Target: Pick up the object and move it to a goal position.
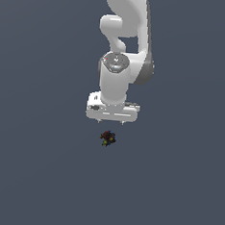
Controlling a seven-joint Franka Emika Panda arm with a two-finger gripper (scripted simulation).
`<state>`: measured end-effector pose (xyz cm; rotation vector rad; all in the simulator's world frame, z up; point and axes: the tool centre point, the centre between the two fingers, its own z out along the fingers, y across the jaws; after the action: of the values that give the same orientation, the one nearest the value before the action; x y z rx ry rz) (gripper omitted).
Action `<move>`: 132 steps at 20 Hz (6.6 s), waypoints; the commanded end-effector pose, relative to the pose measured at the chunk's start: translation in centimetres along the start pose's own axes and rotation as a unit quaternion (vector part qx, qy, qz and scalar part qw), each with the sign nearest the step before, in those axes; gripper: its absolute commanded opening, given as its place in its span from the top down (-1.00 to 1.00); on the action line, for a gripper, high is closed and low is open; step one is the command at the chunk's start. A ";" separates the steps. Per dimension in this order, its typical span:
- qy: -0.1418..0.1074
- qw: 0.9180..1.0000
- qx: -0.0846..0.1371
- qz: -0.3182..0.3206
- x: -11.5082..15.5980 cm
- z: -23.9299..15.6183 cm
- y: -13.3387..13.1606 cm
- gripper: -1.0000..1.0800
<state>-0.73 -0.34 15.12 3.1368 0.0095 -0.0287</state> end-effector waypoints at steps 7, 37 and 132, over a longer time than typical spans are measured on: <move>-0.001 1.000 -0.003 0.015 0.2 -0.7 1.1 -0.92; 0.001 0.975 0.004 0.223 0.7 2.5 1.3 -0.92; 0.008 0.877 0.006 0.480 9.5 -13.6 -9.2 1.00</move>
<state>8.59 8.52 27.43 2.7600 -1.4989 0.0047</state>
